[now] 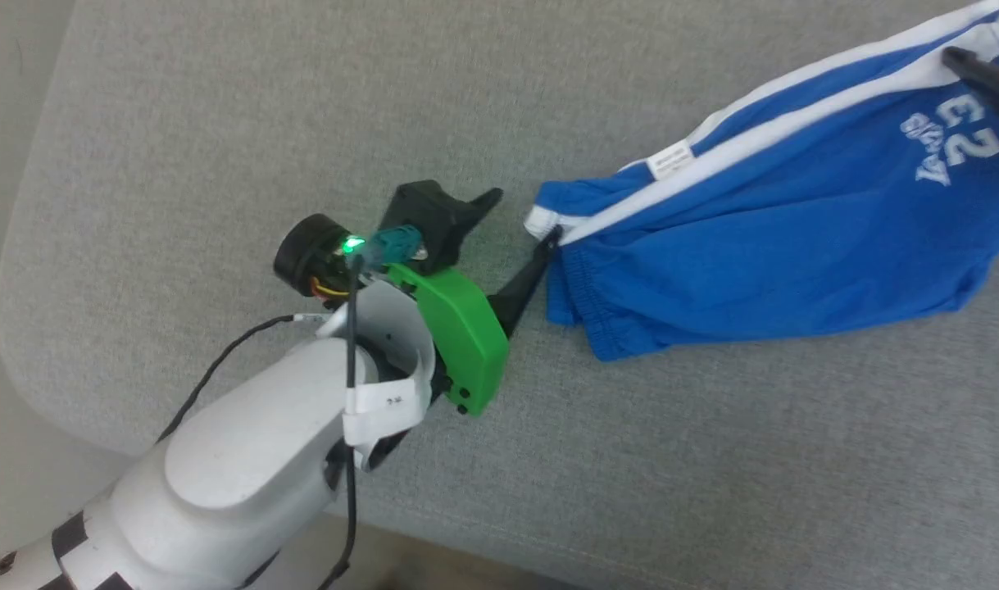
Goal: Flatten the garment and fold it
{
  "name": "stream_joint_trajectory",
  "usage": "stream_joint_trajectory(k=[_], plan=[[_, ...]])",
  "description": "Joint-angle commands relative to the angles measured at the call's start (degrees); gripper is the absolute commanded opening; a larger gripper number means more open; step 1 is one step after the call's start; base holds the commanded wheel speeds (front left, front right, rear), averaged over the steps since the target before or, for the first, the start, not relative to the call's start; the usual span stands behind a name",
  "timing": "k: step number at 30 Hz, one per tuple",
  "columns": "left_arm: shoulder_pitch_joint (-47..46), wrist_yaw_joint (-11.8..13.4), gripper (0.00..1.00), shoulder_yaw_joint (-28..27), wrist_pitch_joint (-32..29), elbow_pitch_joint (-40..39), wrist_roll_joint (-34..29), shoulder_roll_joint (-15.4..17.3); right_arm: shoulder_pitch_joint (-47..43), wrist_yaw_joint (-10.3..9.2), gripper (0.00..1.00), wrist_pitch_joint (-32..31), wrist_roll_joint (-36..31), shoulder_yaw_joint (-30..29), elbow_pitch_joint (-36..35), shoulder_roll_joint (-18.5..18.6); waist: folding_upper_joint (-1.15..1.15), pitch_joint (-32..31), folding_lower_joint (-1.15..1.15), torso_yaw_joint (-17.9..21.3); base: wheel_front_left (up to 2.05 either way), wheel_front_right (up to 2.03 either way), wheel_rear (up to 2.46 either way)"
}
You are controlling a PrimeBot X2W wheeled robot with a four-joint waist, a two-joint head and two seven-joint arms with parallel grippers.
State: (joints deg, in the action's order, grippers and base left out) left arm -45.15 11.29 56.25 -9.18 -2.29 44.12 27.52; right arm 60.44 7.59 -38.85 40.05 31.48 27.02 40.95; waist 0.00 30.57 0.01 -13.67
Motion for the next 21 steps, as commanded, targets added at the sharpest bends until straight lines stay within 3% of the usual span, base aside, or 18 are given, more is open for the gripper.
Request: stream_joint_trajectory(k=[1,7,13,21], plan=[[0.7,0.6,1.00,-0.5,0.7,0.5,0.0,0.5,-0.6,-0.10,1.00,1.8,0.9,0.6,0.2,-0.2,0.00,-3.6,-0.01,1.6,0.00,0.00,0.00],[2.2,2.1,1.00,-1.6,3.7,2.6,-1.7,3.3,-3.5,-0.10,1.00,12.8,4.2,4.2,-2.0,0.8,0.00,-9.9,-0.01,3.4,0.00,0.00,0.00],[5.2,5.5,1.00,-4.7,8.2,3.2,-1.0,4.8,-7.7,-0.10,1.00,25.2,5.0,6.6,-4.8,2.9,0.00,-14.1,-0.01,4.9,0.00,0.00,0.00],[11.3,10.3,1.00,-8.6,17.4,2.8,-2.6,8.7,-14.6,-0.10,1.00,31.5,6.4,4.6,-1.9,3.0,0.00,-16.4,-0.01,5.4,0.00,0.00,0.00]])
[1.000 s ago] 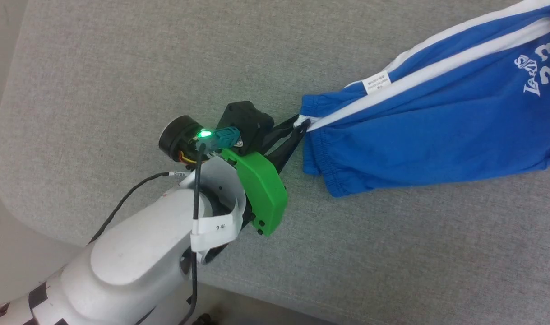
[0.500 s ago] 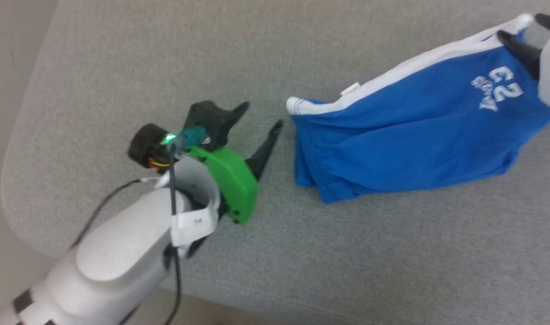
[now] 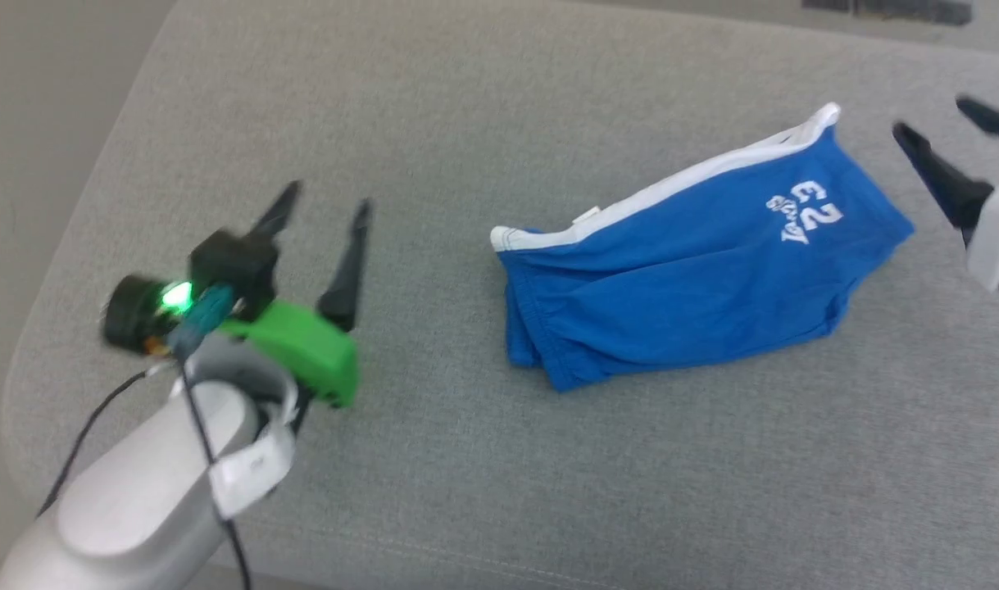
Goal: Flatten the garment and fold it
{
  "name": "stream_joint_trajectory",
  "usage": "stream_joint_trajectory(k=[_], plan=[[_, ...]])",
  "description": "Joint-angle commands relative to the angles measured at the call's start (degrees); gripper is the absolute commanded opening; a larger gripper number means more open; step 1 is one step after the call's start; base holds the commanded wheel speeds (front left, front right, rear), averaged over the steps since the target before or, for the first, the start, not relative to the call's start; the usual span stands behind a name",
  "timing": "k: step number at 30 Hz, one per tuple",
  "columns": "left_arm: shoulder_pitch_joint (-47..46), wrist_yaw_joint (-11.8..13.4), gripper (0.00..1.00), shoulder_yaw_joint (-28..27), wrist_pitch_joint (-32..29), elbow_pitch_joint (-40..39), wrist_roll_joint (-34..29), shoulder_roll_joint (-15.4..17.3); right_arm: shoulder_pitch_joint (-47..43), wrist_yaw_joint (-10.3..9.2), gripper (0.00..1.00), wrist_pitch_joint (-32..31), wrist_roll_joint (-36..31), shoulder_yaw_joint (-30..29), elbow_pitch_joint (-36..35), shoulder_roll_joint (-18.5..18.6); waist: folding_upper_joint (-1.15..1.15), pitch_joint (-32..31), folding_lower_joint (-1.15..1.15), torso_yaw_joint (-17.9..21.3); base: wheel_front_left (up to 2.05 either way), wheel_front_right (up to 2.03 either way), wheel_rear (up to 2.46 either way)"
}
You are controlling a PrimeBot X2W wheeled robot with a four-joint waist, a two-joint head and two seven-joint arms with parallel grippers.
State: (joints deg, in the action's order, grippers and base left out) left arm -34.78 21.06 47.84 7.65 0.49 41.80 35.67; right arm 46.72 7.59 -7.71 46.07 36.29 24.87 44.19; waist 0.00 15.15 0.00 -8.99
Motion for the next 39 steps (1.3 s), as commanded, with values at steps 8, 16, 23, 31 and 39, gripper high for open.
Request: stream_joint_trajectory(k=[8,16,23,31,39], plan=[[9.2,4.7,1.00,-0.9,6.6,-2.7,-4.5,3.5,-4.9,-0.10,1.00,-4.0,0.6,-5.1,6.5,-3.1,0.00,-0.7,0.00,-0.8,0.00,0.00,0.00],[16.7,5.9,1.00,-4.1,7.3,-7.6,-11.2,1.5,-4.5,-0.10,1.00,-12.0,-0.3,-10.5,11.8,-5.7,0.00,1.1,0.00,-4.2,0.00,0.00,0.00],[21.9,3.1,1.00,-8.5,7.3,-10.0,-17.5,-3.2,-2.4,-0.10,1.00,-20.2,-2.4,-14.0,16.5,-7.1,0.00,3.0,0.00,-7.3,0.00,0.00,0.00],[23.2,-1.9,1.00,-12.8,7.3,-9.7,-22.7,-8.0,-0.7,-0.10,1.00,-25.1,-6.8,-16.4,20.3,-7.6,0.00,5.4,0.00,-9.7,0.00,0.00,0.00],[24.4,-5.7,1.00,-16.6,7.3,-8.9,-25.8,-11.9,-3.3,-0.10,1.00,-29.6,-7.8,-16.1,19.0,-8.7,0.00,6.8,0.00,-10.9,0.00,0.00,0.00]])
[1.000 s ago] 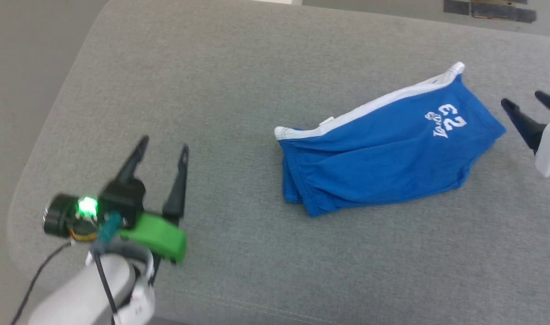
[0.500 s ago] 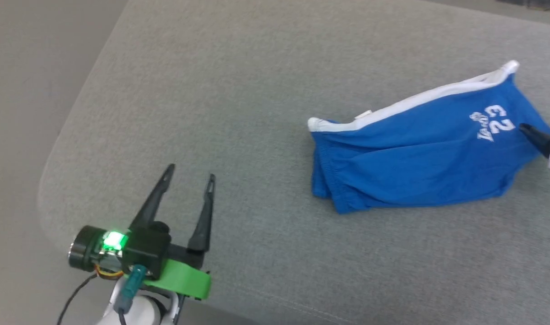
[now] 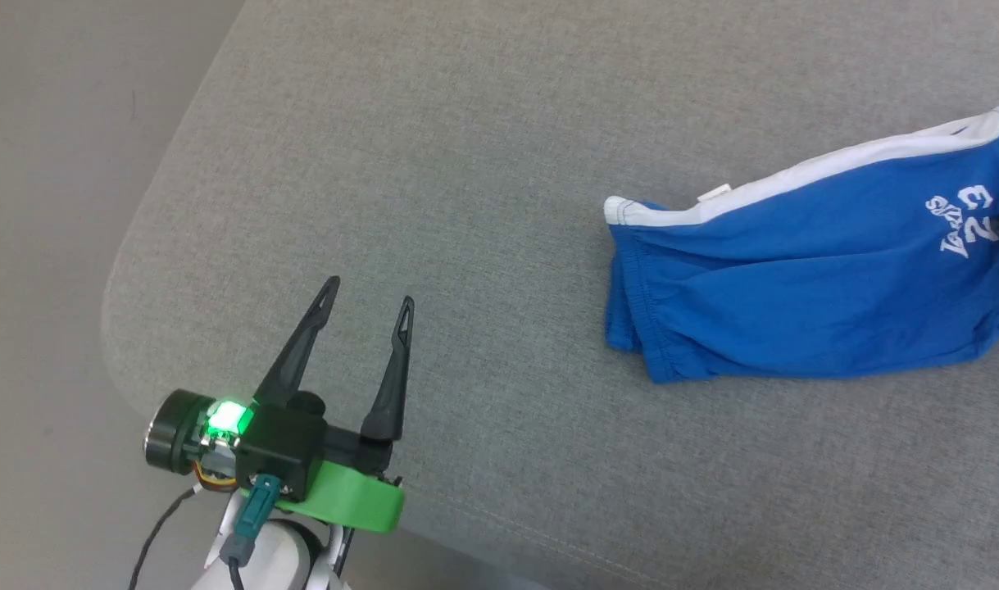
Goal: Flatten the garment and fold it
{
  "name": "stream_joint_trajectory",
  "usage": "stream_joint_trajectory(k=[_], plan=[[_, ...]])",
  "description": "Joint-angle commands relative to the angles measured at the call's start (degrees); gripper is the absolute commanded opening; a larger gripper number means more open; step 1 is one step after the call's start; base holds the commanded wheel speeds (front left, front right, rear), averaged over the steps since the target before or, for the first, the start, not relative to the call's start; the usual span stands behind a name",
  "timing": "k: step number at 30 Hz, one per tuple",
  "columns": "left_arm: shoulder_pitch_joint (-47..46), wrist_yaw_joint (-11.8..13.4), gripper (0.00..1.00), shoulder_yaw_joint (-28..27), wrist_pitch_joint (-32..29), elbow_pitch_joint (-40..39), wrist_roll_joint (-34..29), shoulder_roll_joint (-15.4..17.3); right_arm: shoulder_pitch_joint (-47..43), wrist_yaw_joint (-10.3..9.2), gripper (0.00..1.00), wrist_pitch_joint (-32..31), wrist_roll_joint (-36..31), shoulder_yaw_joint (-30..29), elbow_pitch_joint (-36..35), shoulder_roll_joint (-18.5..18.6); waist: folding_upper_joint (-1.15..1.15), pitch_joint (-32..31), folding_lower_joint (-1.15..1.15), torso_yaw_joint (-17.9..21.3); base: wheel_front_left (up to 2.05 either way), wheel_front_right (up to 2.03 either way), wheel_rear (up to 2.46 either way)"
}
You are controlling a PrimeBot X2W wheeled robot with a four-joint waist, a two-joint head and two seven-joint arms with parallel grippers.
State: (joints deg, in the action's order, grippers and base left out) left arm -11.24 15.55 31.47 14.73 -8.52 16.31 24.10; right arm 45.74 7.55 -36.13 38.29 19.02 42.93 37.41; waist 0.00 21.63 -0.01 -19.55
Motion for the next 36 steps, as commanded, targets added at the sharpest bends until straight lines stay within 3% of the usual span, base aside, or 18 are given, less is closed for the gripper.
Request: stream_joint_trajectory(k=[1,2,3,13,26,36], plan=[[1.1,-0.6,1.00,-0.7,0.3,0.3,-0.6,-0.7,-2.9,-0.06,0.94,-1.9,0.1,1.4,0.6,-2.1,0.00,0.4,0.01,-0.3,0.00,0.00,0.00],[1.3,-1.0,1.00,-1.1,0.3,0.5,-1.0,-1.1,-3.5,-0.06,0.30,-2.9,0.3,1.7,0.0,-2.3,0.00,0.4,0.01,-0.4,0.00,0.00,0.00],[1.5,-1.4,1.00,-1.5,0.3,0.6,-1.2,-1.4,-4.1,-0.06,0.00,-3.5,0.5,1.9,-0.6,-2.3,0.00,0.4,0.01,-0.4,0.00,0.00,0.00],[3.0,-5.4,1.00,-4.6,0.3,2.7,-3.5,-3.4,-6.6,-0.06,0.00,-0.8,1.3,-3.0,-3.7,-2.8,0.00,-2.9,0.01,1.4,0.00,0.00,0.00],[5.8,-8.9,1.00,-6.3,0.3,5.1,-4.0,-3.6,-18.3,-0.06,0.00,3.2,1.5,-15.2,-7.9,-3.4,0.00,-10.3,0.01,8.1,0.00,0.00,0.00],[7.0,-10.1,1.00,-6.4,0.3,5.7,-3.9,-3.5,-29.1,-0.06,0.00,5.5,-4.2,-30.3,-11.3,-10.0,0.00,-11.8,0.01,11.4,0.00,0.00,0.00]])
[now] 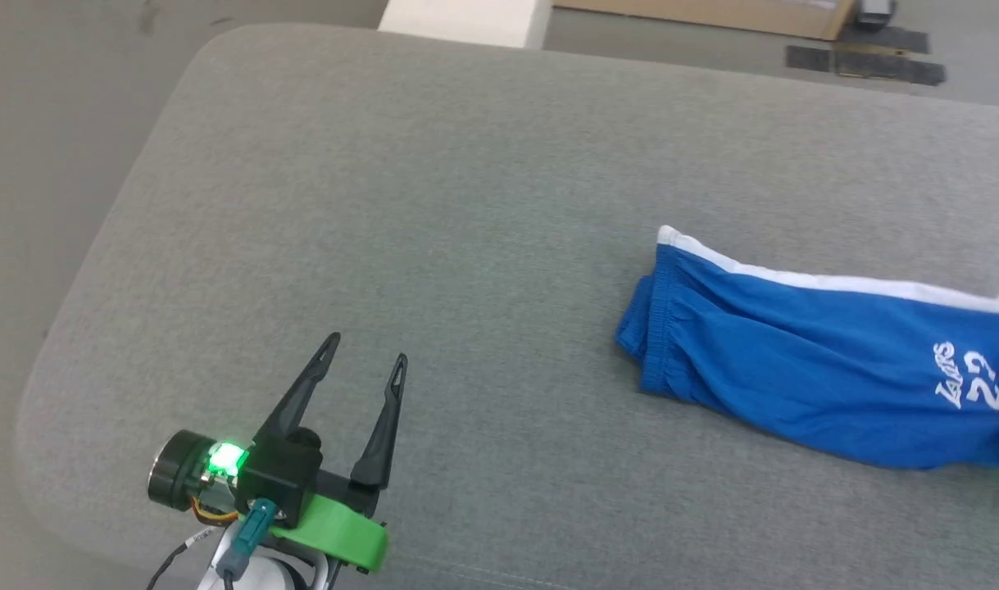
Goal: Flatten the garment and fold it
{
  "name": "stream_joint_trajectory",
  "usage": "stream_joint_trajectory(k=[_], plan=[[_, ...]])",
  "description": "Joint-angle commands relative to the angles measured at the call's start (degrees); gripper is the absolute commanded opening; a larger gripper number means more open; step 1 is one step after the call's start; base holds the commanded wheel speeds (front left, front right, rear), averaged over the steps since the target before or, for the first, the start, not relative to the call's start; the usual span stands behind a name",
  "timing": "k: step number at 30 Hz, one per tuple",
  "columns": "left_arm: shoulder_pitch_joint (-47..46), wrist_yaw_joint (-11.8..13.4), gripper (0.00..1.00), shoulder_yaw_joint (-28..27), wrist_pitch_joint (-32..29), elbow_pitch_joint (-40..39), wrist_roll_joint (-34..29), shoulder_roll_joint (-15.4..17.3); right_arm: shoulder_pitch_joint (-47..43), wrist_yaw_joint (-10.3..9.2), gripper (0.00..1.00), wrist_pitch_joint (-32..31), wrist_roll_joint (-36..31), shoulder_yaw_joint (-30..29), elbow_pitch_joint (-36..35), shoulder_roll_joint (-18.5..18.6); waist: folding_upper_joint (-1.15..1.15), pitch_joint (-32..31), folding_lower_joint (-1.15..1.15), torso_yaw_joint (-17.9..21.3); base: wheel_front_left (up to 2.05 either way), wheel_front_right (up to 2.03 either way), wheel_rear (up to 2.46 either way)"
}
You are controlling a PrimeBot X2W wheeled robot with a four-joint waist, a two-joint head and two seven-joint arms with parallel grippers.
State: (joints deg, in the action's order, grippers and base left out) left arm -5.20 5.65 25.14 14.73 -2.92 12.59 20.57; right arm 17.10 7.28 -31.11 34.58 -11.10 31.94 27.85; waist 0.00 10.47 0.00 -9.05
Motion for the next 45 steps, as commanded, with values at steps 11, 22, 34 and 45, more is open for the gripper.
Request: stream_joint_trajectory(k=[11,22,34,45], plan=[[1.4,-0.9,1.00,0.5,0.3,1.4,0.2,0.1,-1.3,0.21,0.00,1.0,-1.7,-4.9,-9.9,-8.2,0.00,-2.5,0.00,1.4,0.00,0.00,0.00],[1.0,-0.7,1.00,0.9,0.3,1.5,0.4,-0.2,1.0,0.21,0.00,-5.3,0.5,-0.6,-23.5,-11.9,0.00,-2.9,0.00,-0.7,0.00,0.00,0.00],[-0.1,-0.6,1.00,0.6,0.3,1.5,0.0,-0.9,3.5,0.21,0.00,-9.8,-3.2,9.6,-27.0,-16.3,0.00,-0.5,0.00,-4.8,0.00,0.00,0.00],[-1.0,-0.9,1.00,0.3,0.3,1.8,-0.8,-2.7,5.5,0.21,0.00,-9.4,-7.3,22.3,-21.3,-12.4,0.00,1.9,0.00,-7.6,0.00,0.00,0.00]])
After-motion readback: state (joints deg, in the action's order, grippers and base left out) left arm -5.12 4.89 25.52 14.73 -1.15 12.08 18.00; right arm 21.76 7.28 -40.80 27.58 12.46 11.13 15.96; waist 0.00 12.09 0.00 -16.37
